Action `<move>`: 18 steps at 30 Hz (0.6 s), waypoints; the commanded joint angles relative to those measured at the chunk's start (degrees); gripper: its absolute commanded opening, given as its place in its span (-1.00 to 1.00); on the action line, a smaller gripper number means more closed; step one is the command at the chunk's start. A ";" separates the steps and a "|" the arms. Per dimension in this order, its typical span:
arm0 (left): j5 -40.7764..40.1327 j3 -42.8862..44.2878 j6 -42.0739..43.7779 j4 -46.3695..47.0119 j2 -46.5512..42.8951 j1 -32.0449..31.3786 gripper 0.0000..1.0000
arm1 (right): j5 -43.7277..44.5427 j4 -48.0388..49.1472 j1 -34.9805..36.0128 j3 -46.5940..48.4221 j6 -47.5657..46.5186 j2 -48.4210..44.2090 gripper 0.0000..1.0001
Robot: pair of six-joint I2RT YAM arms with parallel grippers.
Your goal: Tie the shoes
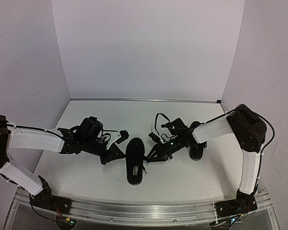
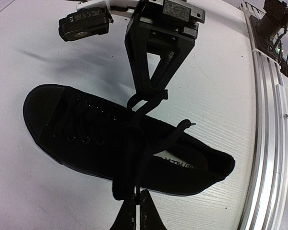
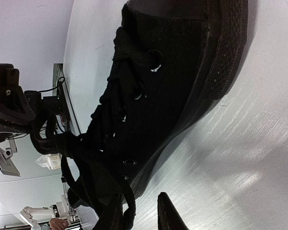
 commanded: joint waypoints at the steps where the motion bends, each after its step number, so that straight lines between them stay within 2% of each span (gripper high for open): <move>1: 0.10 2.40 0.32 1.94 -1.42 0.29 -0.99 | -0.43 0.54 0.34 1.80 -0.39 0.75 -0.53; 18: -3.79 0.84 -0.70 -0.81 -6.85 0.89 -1.00 | -0.34 0.54 0.44 2.17 -0.30 1.01 -0.54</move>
